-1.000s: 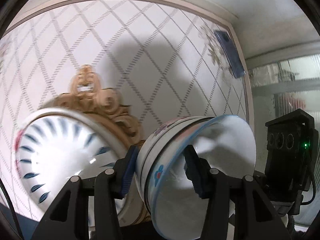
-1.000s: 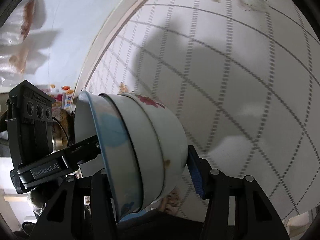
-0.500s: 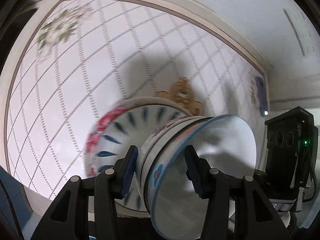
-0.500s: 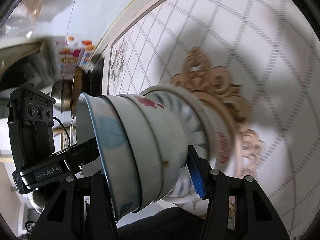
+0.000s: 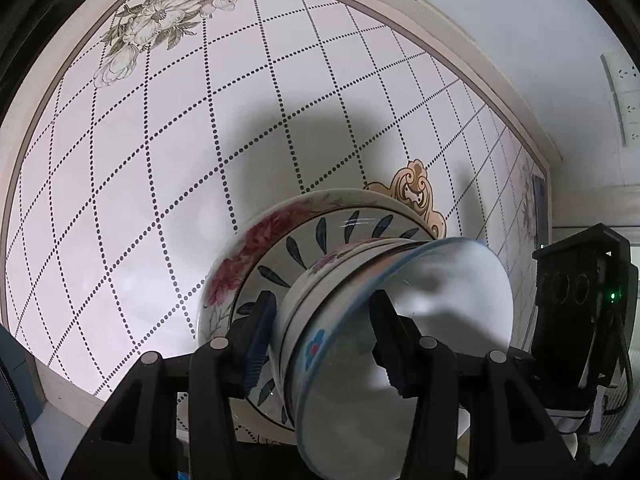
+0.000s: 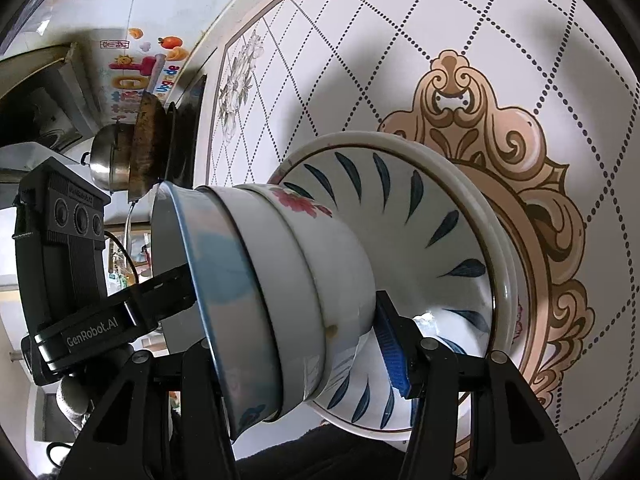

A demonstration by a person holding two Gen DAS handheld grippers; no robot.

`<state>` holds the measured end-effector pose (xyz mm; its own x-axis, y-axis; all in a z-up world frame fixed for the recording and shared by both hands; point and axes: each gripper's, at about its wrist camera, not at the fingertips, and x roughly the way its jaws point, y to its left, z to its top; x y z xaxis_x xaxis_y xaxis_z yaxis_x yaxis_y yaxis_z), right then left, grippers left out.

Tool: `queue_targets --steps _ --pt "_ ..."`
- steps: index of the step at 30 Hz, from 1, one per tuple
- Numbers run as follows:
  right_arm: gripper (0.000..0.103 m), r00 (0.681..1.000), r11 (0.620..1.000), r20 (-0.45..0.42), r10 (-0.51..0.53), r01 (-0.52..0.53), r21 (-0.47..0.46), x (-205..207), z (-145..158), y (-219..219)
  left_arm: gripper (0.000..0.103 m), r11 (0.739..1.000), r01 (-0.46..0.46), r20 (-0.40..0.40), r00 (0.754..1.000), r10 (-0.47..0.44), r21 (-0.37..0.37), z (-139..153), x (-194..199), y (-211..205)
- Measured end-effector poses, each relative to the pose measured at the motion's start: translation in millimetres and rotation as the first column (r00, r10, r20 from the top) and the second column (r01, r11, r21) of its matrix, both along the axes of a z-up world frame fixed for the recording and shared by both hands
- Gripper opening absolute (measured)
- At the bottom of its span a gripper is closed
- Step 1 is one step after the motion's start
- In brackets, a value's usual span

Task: Organize plates and bowls
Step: 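Carry the bowl stack with both grippers and lower it onto the plate stack, then open both grippers and lift them away from the stacked dishes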

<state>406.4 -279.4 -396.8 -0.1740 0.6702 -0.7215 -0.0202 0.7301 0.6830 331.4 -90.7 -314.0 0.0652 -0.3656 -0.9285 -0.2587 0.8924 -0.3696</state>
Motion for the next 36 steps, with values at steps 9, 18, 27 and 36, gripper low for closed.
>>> queue_targets --steps 9,18,27,36 --pt "0.056 1.0 1.0 -0.013 -0.024 0.024 -0.011 -6 -3 -12 0.046 1.0 0.025 0.001 1.0 -0.025 0.017 -3 -1 -8" --pt "0.057 0.999 0.998 0.002 -0.038 0.038 -0.043 -11 2 -13 0.046 0.986 0.067 0.028 0.997 -0.072 0.155 11 -4 -10" --pt "0.08 0.981 0.97 0.188 -0.048 0.09 -0.224 -24 67 -25 0.046 0.96 0.078 0.108 0.988 -0.111 0.268 48 -24 1" --pt "0.095 0.93 0.901 0.35 -0.11 0.242 -0.36 -68 126 -30 0.069 0.954 0.119 0.228 0.956 -0.185 0.276 87 -49 10"
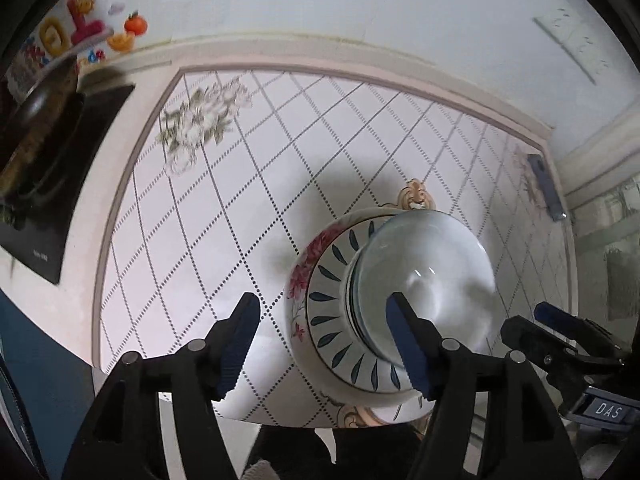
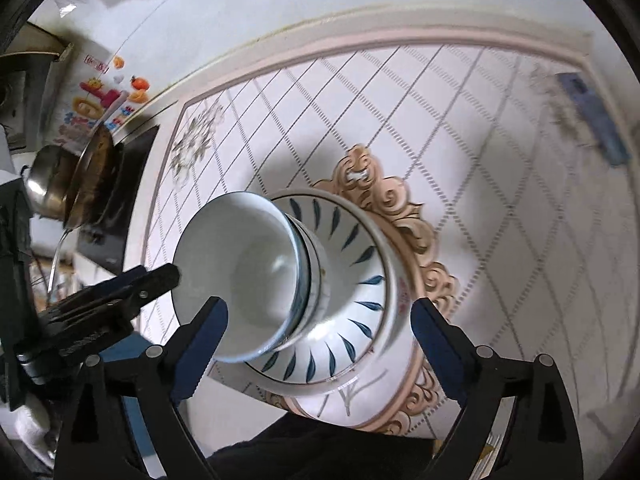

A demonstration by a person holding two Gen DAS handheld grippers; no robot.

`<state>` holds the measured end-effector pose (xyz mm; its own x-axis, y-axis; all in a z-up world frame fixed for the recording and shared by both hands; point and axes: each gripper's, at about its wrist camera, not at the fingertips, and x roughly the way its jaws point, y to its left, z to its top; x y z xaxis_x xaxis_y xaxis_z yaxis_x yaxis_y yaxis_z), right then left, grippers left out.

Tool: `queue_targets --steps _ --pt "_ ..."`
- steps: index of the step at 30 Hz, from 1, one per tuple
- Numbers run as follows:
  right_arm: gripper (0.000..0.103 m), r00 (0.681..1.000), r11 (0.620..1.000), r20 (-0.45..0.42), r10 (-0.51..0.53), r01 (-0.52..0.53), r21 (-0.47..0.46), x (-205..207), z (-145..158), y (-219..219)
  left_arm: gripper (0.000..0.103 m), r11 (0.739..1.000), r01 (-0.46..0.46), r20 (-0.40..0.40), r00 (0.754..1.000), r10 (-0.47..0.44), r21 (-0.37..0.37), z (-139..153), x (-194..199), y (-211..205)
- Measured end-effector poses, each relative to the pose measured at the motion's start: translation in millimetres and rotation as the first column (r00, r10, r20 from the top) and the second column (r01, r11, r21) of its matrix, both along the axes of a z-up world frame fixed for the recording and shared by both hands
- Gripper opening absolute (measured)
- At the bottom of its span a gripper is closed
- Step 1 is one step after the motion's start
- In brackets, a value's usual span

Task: Organize plates and bowls

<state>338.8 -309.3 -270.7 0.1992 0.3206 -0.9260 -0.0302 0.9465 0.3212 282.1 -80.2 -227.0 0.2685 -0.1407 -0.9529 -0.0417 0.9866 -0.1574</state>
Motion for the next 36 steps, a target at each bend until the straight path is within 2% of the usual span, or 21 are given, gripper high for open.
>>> queue_targets --steps 1,2,4,7,12,15,20,23,29,36 --pt "0.096 1.0 1.0 0.005 -0.012 0.012 0.002 -5 4 1 0.081 1.0 0.009 0.015 1.0 -0.009 0.004 4 -3 0" --pt "0.096 0.999 0.999 0.023 -0.032 0.032 -0.004 -14 11 1 0.086 1.0 0.022 0.042 0.999 -0.022 0.013 12 -9 2" --pt "0.098 0.997 0.998 0.059 -0.05 0.052 -0.03 -28 21 4 0.087 0.999 0.039 0.087 0.995 -0.041 0.031 26 -21 3" --pt "0.1 0.99 0.994 0.119 -0.074 0.083 -0.067 -54 39 13 0.096 0.996 0.061 0.163 0.984 -0.07 0.064 52 -43 7" --pt "0.101 0.968 0.988 0.228 -0.105 0.128 -0.088 -105 83 27 0.096 0.994 0.058 0.277 0.958 -0.08 0.087 95 -82 16" --pt "0.102 0.947 0.983 0.306 -0.098 0.14 -0.119 -136 115 36 0.102 0.995 0.049 0.334 0.94 -0.075 0.087 118 -109 23" --pt "0.102 0.903 0.974 0.424 -0.07 0.154 -0.168 -193 168 49 0.102 0.997 0.027 0.382 0.923 -0.052 0.069 141 -146 32" --pt "0.102 0.88 0.972 0.472 -0.056 0.157 -0.177 -217 190 52 0.102 0.996 0.012 0.417 0.908 -0.047 0.085 155 -173 31" --pt "0.103 0.849 0.976 0.526 -0.046 0.152 -0.159 -266 223 46 0.102 0.995 -0.013 0.456 0.889 -0.032 0.095 175 -224 25" --pt "0.103 0.823 0.972 0.568 -0.023 0.152 -0.181 -323 247 36 0.102 0.994 -0.046 0.488 0.873 -0.01 0.104 188 -274 19"
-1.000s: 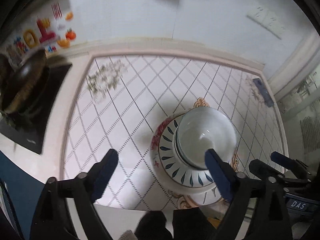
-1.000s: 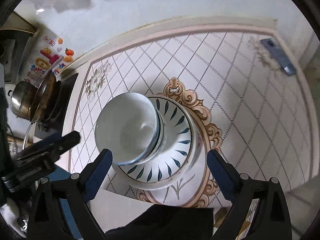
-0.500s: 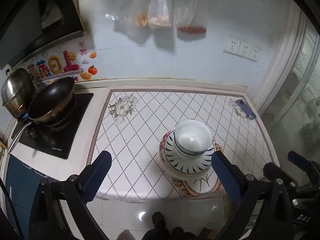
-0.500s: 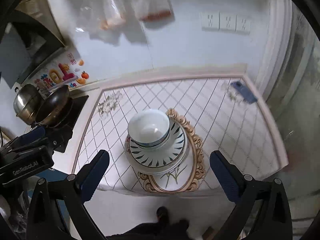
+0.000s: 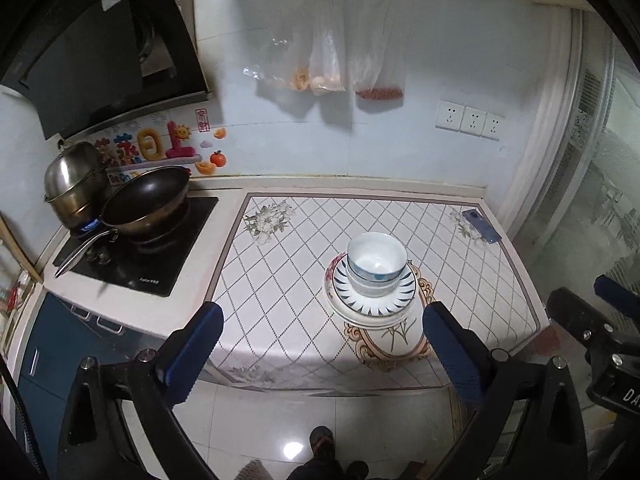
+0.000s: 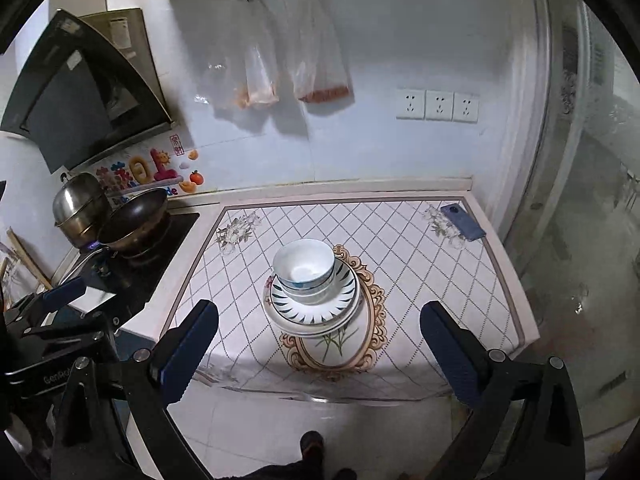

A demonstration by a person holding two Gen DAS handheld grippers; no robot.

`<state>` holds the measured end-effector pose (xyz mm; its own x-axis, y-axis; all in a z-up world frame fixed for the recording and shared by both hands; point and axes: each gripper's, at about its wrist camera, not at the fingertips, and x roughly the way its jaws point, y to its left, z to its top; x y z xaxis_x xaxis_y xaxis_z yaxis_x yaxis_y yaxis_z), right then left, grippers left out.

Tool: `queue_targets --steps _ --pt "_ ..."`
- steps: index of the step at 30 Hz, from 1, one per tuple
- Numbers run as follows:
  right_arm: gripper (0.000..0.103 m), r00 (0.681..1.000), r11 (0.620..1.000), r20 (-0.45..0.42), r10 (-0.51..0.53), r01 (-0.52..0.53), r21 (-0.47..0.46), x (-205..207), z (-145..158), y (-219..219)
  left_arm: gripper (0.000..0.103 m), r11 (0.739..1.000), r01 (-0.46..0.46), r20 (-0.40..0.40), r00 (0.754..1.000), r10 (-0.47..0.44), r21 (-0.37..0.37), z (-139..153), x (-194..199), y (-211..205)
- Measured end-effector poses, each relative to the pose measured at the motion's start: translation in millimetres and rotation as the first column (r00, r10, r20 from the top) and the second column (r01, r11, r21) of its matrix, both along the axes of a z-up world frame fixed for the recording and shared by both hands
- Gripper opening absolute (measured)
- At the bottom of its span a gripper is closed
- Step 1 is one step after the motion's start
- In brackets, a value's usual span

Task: Organize plates and bowls

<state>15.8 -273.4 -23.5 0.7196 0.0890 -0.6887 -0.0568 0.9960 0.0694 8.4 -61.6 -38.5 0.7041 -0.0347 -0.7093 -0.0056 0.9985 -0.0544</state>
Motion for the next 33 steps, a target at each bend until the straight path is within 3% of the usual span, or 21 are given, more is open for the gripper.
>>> queue_targets --steps 11,33 --pt "0.103 0.999 1.0 0.053 -0.005 0.005 -0.009 -52 17 -10 0.102 0.999 -0.037 0.05 0.998 0.036 0.012 9 -42 1" --pt "0.103 0.998 1.0 0.07 -0.011 0.011 0.002 -53 22 -15 0.102 0.998 -0.05 0.102 0.994 0.046 0.037 24 -55 7"
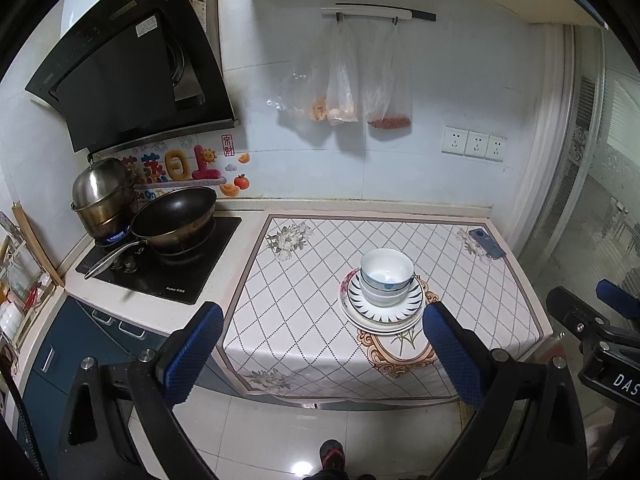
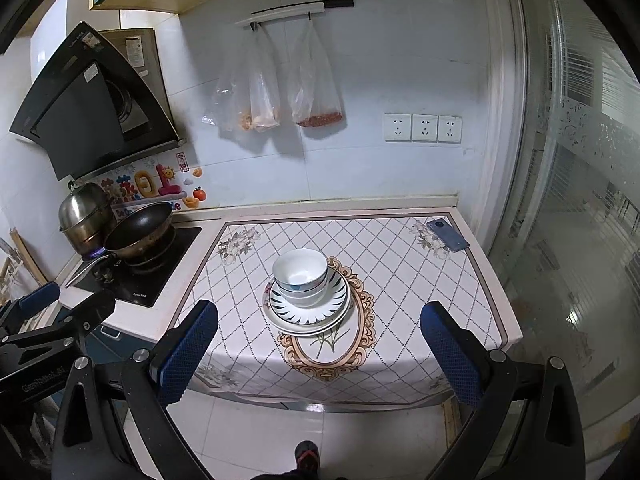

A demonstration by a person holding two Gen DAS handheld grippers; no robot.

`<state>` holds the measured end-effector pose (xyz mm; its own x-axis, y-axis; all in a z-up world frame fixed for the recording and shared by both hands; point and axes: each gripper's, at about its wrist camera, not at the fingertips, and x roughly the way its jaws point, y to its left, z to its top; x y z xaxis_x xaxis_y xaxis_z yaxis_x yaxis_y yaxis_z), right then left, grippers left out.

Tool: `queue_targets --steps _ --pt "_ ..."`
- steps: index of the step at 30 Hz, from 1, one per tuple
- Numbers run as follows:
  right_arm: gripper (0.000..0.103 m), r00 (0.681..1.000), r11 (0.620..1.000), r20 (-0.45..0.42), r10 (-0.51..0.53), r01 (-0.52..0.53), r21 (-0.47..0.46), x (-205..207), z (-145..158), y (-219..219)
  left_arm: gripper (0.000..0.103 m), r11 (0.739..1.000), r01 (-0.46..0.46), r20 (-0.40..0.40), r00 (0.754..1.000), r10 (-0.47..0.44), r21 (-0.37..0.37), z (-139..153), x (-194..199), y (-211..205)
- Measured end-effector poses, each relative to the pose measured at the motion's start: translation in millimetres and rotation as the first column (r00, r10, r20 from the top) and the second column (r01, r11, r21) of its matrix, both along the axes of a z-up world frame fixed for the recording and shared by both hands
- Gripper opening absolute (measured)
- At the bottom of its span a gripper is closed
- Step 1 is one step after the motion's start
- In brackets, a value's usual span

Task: Organize plates and bowls

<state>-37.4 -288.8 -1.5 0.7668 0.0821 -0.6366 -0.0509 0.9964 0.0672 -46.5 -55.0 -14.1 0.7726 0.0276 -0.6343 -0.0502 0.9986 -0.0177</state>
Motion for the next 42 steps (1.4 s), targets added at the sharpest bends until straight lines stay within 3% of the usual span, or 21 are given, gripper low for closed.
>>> queue_targets --steps 42 --pt "0.103 1.0 1.0 -0.001 0.019 -0.019 -0.025 8.8 -1.4 2.9 0.102 1.0 -0.011 0.012 1.0 0.011 -0.016 4.1 1.1 4.1"
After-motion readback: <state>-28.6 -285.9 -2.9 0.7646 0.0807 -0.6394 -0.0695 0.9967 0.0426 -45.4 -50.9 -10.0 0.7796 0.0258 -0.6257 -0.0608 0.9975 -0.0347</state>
